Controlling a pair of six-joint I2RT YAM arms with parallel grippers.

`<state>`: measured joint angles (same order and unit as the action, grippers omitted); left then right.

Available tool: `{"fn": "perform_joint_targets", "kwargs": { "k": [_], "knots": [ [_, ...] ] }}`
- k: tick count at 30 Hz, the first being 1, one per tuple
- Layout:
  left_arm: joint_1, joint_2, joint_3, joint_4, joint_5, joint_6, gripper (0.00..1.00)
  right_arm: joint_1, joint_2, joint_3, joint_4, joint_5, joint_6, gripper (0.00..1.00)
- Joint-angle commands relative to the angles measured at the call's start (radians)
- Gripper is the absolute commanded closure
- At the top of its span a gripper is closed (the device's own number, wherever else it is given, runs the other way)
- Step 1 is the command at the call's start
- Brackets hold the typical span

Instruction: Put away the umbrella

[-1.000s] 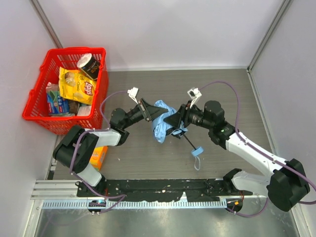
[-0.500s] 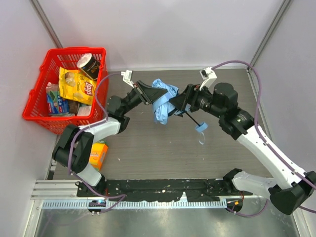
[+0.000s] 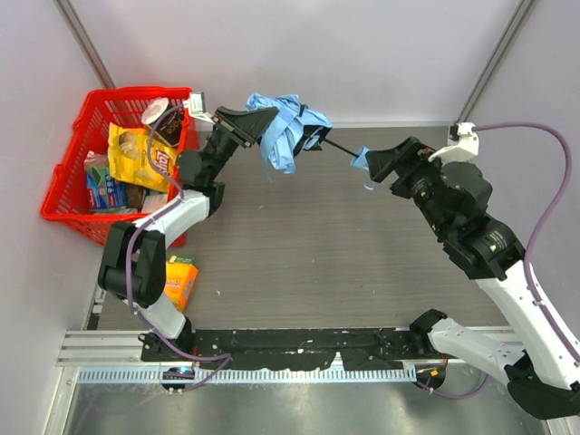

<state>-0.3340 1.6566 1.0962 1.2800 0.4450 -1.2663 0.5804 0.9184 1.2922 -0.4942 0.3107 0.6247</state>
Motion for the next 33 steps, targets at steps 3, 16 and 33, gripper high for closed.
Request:
{"fn": "perform_joint_targets", "kwargs": {
  "k": [3, 16, 33],
  "knots": [
    [0.021, -0.046, 0.103, 0.266, -0.117, -0.058, 1.0, -0.091, 0.037, -0.031, -0.018, 0.087, 0.099, 0.13],
    [0.03, -0.058, 0.268, 0.266, -0.219, -0.137, 1.0, -0.271, 0.207, -0.412, 0.816, -0.654, 0.926, 0.25],
    [0.032, -0.129, 0.218, 0.266, -0.227, -0.133, 1.0, 0.165, 0.427, -0.254, 0.979, -0.222, 1.538, 0.28]
  ]
}}
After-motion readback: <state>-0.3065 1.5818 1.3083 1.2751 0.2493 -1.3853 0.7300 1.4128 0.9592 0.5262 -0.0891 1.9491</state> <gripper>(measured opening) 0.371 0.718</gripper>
